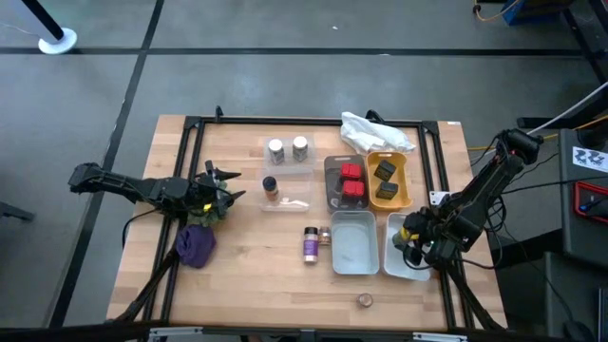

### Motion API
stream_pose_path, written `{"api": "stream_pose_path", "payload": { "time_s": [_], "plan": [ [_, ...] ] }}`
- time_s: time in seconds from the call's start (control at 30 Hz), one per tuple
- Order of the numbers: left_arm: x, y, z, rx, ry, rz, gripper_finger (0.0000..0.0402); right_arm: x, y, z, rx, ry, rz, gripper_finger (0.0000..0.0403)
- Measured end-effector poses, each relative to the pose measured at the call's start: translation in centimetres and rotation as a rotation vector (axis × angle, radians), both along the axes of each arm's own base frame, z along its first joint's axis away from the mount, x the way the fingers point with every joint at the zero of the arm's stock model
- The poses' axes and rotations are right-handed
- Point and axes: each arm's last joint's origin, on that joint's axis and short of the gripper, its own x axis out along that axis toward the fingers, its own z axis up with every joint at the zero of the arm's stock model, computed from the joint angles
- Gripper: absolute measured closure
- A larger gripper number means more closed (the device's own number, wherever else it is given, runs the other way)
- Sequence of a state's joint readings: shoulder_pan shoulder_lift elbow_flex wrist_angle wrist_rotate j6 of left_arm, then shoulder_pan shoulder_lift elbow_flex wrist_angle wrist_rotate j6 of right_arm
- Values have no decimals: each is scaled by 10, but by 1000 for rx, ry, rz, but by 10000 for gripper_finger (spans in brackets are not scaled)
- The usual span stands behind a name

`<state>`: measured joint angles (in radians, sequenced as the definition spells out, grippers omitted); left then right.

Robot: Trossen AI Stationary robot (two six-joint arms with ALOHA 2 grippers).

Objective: Sort spices by type
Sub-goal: Put the yellow seasoning bottle into the white bin, then put the bottom brown seasoning bottle into the gray bin

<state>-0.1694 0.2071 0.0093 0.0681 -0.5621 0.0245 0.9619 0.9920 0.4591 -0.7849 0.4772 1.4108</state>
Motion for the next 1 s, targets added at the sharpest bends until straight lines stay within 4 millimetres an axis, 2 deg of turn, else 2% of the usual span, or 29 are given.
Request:
{"api": "stream_pose_path", "payload": {
  "time_s": [0.47,0.7,1.0],
  "plan": [
    [0,0,0,1,1,0,137,0,-2,1,-46,-32,-13,13],
    [0,0,0,0,0,0,137,1,-1,26,-78,-3,-38,13],
    [0,0,0,2,1,0,137,3,4,40,-2,11,-70,13]
  ]
}}
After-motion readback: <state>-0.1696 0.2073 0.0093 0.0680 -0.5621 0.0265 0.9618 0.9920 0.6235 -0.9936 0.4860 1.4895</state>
